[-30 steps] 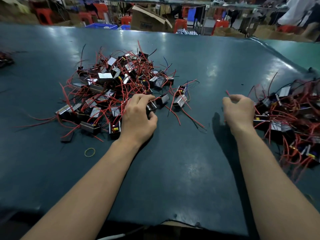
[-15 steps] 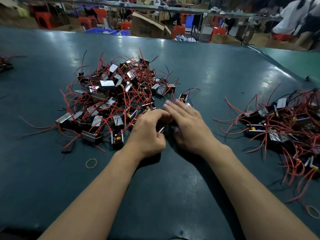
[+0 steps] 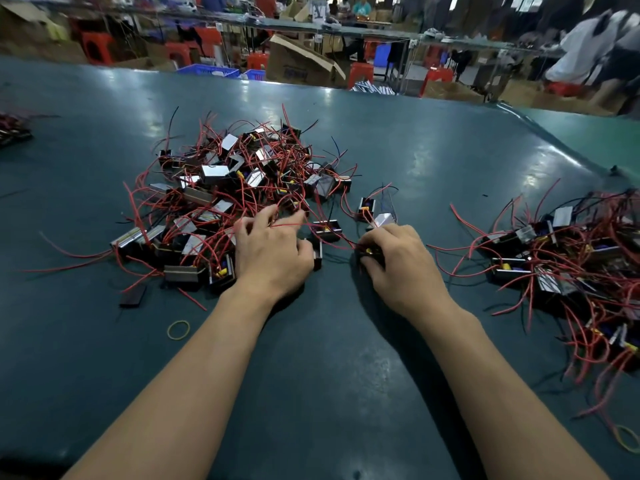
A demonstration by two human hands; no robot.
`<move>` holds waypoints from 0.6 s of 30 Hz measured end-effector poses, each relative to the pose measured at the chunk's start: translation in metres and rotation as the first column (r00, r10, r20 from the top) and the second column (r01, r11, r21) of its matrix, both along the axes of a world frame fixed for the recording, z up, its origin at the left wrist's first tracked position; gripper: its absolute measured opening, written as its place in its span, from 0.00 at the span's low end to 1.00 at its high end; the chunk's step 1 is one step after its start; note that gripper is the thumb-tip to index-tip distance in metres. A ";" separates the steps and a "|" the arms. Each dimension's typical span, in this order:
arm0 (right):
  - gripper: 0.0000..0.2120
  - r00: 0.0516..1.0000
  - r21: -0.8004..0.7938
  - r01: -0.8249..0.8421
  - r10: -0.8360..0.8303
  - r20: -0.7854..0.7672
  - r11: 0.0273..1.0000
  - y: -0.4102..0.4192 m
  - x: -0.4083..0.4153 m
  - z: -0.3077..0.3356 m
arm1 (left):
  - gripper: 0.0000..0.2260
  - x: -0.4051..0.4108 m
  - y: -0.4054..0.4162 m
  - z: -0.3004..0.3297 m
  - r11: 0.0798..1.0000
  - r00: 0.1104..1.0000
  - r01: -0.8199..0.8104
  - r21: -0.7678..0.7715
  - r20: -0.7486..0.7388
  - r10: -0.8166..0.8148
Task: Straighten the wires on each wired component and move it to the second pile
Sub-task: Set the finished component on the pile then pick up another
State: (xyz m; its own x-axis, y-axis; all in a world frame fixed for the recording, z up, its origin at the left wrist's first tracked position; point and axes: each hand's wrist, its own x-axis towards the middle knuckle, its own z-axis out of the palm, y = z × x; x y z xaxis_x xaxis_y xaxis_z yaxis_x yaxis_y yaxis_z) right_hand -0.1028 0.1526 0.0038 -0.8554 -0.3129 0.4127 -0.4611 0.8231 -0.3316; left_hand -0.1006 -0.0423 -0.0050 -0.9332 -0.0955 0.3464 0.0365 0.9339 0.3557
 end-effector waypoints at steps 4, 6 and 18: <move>0.07 0.998 -0.181 0.027 -0.017 0.061 0.983 0.003 -0.002 0.003 | 0.27 0.000 0.004 -0.004 0.997 0.993 0.071 0.043 -0.094 -0.067; 0.08 0.995 -0.378 0.005 0.034 0.097 0.926 -0.001 0.000 0.006 | 0.31 0.000 0.006 -0.005 0.995 0.989 0.078 0.062 -0.129 -0.069; 0.17 0.691 -0.952 0.293 0.670 0.273 0.087 0.017 0.007 0.035 | 0.24 0.008 0.021 0.003 0.986 0.966 0.157 -0.054 -0.202 -0.165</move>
State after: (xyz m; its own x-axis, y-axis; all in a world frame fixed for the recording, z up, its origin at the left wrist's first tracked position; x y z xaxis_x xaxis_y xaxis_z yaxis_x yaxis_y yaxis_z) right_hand -0.0953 0.1698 0.0390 -0.9554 -0.2953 0.0079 0.1419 -0.4821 -0.8646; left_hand -0.0924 -0.0214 -0.0020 -0.8440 0.0668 0.5321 0.2556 0.9223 0.2897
